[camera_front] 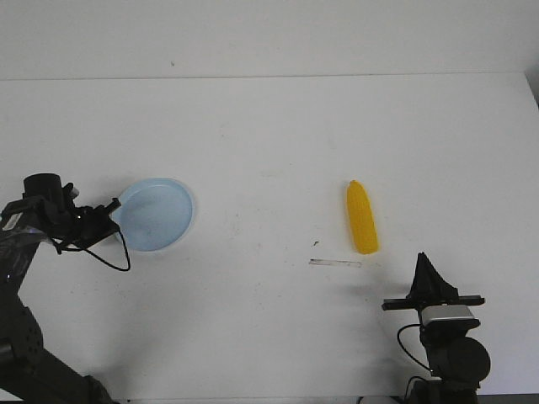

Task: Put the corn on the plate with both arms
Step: 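Push the light blue plate with the left gripper toward the yellow corn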

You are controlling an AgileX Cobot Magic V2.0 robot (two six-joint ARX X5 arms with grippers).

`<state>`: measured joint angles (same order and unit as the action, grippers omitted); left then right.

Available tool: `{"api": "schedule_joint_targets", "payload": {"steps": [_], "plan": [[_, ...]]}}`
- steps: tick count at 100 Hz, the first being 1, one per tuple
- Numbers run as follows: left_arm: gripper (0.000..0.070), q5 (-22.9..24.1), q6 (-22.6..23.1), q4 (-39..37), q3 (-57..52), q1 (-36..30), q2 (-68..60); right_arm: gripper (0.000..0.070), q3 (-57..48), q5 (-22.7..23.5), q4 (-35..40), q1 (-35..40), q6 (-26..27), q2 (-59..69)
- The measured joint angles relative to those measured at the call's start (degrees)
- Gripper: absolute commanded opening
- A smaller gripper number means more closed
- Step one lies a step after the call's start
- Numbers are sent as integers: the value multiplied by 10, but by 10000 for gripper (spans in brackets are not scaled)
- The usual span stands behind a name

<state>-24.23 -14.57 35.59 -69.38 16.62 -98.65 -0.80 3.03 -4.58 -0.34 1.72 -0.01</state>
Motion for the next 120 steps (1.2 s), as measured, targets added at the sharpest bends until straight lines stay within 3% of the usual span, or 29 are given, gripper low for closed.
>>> {"api": "schedule_joint_targets", "payload": {"steps": [25, 52, 83, 120], "plan": [[0, 0, 0, 1, 0, -5, 0, 13, 0, 0, 0, 0, 0, 0], [0, 0, -7, 2, 0, -61, 50, 13, 0, 0, 0, 0, 0, 0], [0, 0, -20, 1, 0, -181, 81, 13, 0, 0, 0, 0, 0, 0], [0, 0, -52, -60, 0, -357, 65, 13, 0, 0, 0, 0, 0, 0]]}}
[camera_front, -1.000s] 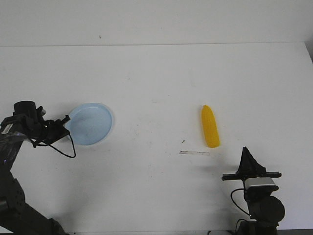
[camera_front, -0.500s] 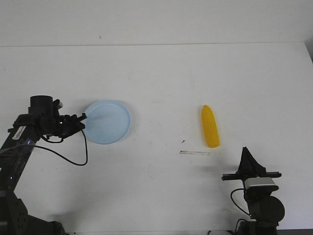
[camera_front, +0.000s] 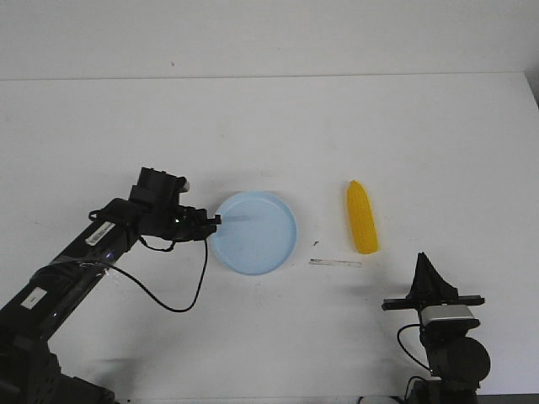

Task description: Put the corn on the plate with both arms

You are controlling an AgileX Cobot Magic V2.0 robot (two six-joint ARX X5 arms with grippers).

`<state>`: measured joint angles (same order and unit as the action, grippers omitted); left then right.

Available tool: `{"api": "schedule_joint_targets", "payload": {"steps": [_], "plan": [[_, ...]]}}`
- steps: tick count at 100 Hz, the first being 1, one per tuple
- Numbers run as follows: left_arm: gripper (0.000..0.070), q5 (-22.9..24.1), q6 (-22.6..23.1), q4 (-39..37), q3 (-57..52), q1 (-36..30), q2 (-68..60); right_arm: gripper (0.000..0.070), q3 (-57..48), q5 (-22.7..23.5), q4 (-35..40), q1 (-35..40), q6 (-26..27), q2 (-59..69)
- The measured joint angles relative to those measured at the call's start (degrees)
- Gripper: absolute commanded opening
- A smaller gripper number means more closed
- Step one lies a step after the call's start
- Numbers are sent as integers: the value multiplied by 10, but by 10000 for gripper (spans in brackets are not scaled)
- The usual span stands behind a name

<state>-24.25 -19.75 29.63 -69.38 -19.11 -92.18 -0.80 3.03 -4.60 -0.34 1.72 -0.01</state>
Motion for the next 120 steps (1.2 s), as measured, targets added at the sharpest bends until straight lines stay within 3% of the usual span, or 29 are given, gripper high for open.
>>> {"api": "schedule_joint_targets", "payload": {"steps": [21, 47, 62, 77, 87, 92, 120], "plan": [[0, 0, -37, -56, 0, -28, -47, 13, 0, 0, 0, 0, 0, 0], [17, 4, -53, -56, 0, -40, -57, 13, 0, 0, 0, 0, 0, 0], [171, 20, -53, -56, 0, -38, -57, 13, 0, 0, 0, 0, 0, 0], [190, 20, -53, -56, 0, -38, -57, 13, 0, 0, 0, 0, 0, 0], [334, 20, -53, -55, 0, -39, -57, 13, 0, 0, 0, 0, 0, 0], [366, 20, -53, -53, 0, -39, -57, 13, 0, 0, 0, 0, 0, 0], [350, 37, -36, -54, 0, -23, 13, 13, 0, 0, 0, 0, 0, 0]]}}
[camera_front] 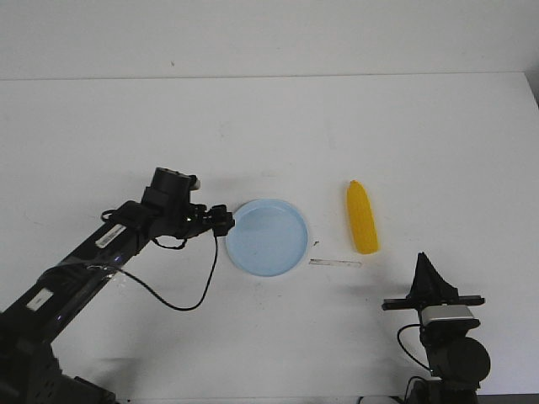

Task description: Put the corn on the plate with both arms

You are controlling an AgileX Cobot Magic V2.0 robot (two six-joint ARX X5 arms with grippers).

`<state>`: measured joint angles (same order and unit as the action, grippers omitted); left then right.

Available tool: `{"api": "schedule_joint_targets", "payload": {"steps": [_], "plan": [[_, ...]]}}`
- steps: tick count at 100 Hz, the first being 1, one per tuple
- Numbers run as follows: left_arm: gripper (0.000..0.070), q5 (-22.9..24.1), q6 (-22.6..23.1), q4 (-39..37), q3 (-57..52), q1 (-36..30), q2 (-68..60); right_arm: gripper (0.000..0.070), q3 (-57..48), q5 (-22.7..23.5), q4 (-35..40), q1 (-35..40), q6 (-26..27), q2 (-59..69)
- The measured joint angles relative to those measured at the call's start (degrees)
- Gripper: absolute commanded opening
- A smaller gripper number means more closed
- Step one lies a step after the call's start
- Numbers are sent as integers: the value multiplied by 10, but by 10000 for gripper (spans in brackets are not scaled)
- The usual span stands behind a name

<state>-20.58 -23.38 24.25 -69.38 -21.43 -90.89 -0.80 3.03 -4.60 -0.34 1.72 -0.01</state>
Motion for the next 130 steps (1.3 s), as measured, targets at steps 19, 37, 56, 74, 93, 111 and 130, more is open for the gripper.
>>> {"api": "schedule_joint_targets", "payload": {"steps": [19, 37, 56, 74, 93, 111, 130], "plan": [[107, 69, 24, -49, 7, 35, 72, 13, 0, 0, 0, 0, 0, 0], [64, 92, 56, -165, 84, 68, 146, 13, 0, 0, 0, 0, 0, 0], [64, 144, 130, -268, 185, 100, 231, 13, 0, 0, 0, 0, 0, 0], [64, 149, 213, -351, 280, 125, 329, 13, 0, 0, 0, 0, 0, 0], [61, 149, 235, -371, 386, 139, 434, 13, 0, 0, 0, 0, 0, 0], [1, 161, 221, -364, 467, 141, 544, 13, 0, 0, 0, 0, 0, 0], [1, 224, 193, -287, 487, 142, 665, 13, 0, 0, 0, 0, 0, 0]]}}
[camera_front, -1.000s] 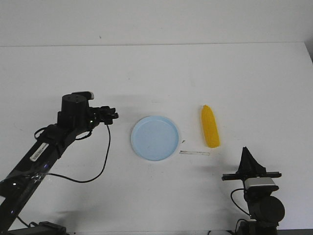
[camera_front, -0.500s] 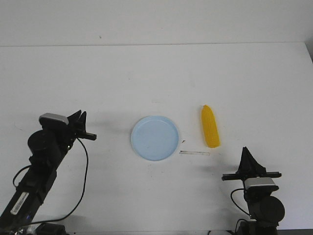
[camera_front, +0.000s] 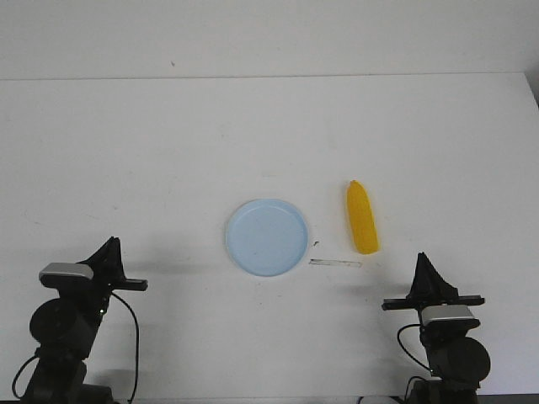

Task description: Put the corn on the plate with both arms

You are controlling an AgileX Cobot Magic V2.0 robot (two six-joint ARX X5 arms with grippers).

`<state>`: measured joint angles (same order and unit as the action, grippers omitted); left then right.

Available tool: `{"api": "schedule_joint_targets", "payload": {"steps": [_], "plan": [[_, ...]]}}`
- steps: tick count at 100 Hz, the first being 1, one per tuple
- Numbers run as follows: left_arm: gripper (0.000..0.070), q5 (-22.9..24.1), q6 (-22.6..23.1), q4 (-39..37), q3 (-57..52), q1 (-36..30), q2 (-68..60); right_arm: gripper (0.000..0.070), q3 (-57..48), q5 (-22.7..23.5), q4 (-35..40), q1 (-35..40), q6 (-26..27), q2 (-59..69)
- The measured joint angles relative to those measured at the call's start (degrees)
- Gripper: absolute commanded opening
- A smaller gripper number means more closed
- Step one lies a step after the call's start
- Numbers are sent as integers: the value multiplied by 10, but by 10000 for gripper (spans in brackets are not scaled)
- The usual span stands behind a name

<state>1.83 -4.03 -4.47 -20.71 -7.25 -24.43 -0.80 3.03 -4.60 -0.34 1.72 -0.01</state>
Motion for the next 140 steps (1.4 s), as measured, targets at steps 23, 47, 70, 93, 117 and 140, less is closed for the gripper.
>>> {"api": "schedule_joint_targets", "payload": {"steps": [23, 47, 70, 93, 117, 140], "plan": [[1, 2, 0, 42, 0, 0, 88, 13, 0, 0, 0, 0, 0, 0], [2, 2, 1, 44, 0, 0, 130, 13, 0, 0, 0, 0, 0, 0], [2, 2, 0, 43, 0, 0, 143, 13, 0, 0, 0, 0, 0, 0], [2, 2, 0, 43, 0, 0, 143, 13, 0, 0, 0, 0, 0, 0], [2, 2, 0, 43, 0, 0, 143, 13, 0, 0, -35, 0, 0, 0], [2, 2, 0, 43, 0, 0, 143, 9, 0, 0, -86, 0, 1, 0]]}}
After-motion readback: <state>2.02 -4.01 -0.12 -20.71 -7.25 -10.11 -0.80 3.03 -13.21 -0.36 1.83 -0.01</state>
